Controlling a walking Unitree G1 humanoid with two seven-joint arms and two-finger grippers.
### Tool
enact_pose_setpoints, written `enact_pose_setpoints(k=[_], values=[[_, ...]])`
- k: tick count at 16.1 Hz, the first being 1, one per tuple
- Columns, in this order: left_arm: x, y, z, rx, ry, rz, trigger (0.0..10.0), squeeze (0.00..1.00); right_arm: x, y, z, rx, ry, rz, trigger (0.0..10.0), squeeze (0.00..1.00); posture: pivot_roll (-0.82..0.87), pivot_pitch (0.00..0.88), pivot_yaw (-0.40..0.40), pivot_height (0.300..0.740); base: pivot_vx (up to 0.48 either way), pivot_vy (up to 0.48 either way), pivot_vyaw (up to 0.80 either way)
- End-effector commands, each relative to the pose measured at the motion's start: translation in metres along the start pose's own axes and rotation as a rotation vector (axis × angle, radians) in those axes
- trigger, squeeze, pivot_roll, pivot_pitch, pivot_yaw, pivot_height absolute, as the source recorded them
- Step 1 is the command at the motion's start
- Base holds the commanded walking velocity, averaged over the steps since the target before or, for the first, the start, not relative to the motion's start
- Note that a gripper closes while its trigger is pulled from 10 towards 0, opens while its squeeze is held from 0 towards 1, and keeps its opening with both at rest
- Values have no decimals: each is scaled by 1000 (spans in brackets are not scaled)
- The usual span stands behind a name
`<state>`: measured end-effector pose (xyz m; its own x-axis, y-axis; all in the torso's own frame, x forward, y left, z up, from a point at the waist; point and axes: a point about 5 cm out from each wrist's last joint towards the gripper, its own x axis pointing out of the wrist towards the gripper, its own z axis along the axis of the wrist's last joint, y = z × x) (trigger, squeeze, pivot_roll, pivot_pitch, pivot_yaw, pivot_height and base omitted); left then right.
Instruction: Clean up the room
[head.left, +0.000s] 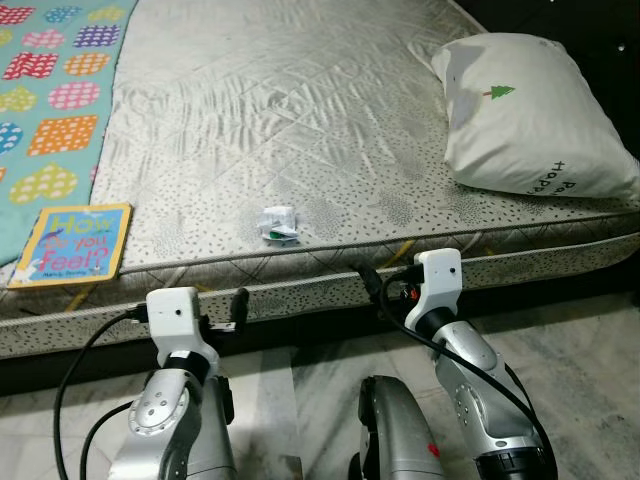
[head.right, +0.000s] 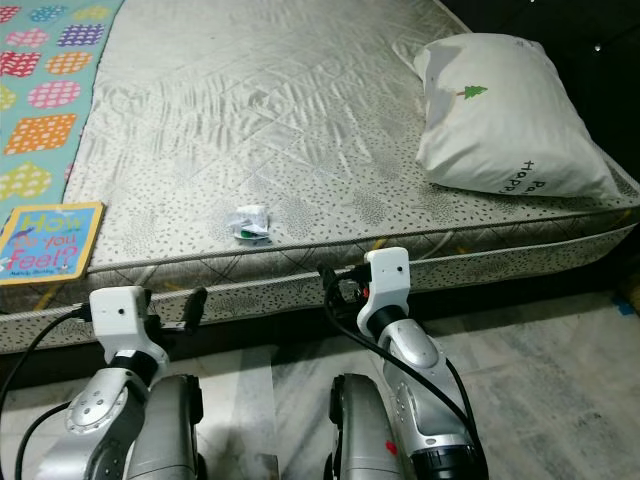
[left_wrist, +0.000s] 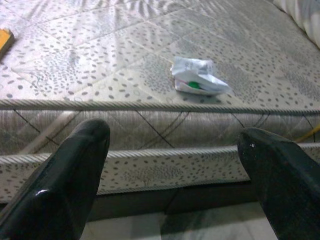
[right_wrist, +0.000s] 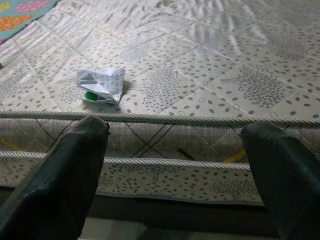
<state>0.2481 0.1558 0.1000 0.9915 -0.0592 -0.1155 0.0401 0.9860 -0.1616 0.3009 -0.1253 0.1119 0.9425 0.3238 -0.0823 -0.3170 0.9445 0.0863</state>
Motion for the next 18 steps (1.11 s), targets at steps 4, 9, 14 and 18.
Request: enact_pose_setpoints(k=[4,9,14,18], values=[[-1,1,2,7,-1,-4,10000,0,0,2,6,-9,-28,11,10000,0,-12,199,-56,547,294,0,200],[-1,1,2,8,1,-8,10000,0,0,1,5,-9,-21,8,10000,0,-12,199,-55,547,284,0,0],[0,-1,-2,11,25,-11,10000,0,0,2,4,0,-20,10,10000,0,-11,192,-53,547,56,0,0],[-3,-3,-22,-38,181,-82,10000,0,3,6,2,-30,-9,52,10000,0,4,195,-82,547,0,0,525]])
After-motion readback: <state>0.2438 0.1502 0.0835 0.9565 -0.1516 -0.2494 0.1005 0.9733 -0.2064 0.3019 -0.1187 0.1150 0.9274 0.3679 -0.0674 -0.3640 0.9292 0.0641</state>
